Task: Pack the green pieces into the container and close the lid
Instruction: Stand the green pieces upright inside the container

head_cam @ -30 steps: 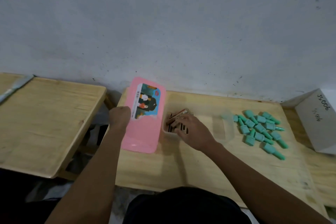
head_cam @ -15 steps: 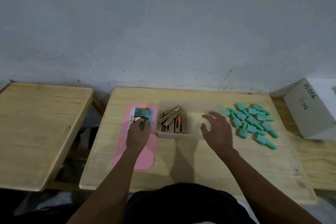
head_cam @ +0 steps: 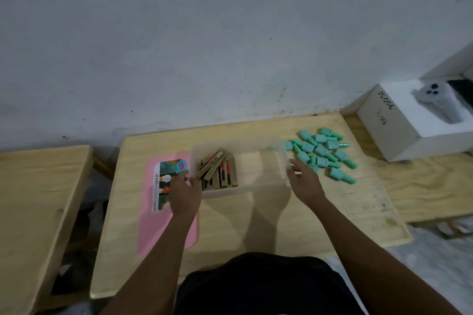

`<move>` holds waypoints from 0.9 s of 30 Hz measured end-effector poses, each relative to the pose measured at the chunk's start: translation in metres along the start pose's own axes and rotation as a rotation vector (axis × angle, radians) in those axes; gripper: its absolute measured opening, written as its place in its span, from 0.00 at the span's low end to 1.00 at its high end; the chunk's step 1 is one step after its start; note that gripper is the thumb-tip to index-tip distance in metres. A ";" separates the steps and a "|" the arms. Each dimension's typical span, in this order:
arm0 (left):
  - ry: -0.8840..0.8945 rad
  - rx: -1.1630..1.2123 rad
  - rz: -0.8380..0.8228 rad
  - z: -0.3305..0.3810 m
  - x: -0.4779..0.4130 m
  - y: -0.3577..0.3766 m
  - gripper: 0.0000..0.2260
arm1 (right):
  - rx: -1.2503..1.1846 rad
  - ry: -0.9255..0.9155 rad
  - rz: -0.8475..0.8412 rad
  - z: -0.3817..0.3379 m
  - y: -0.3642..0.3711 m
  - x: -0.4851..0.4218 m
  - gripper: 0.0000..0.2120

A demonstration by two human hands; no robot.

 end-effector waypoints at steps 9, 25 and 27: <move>0.708 -0.013 -0.139 0.156 0.052 0.065 0.09 | 0.108 0.193 0.163 0.090 -0.087 0.010 0.11; 0.192 -0.430 -0.606 0.194 0.101 0.281 0.17 | 0.375 0.056 -0.225 0.157 -0.125 -0.055 0.18; 0.197 -0.469 -0.509 0.193 0.098 0.279 0.14 | 0.385 0.030 -0.270 0.157 -0.123 -0.060 0.14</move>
Point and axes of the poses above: each hand's wrist, its own x-axis away from the middle knuckle, its own y-axis out of the palm, z = x × y, the point moved 8 cm from there along -x, towards the middle knuckle, and after that the axes turned 2 degrees about -y, right-handed, at the moved point
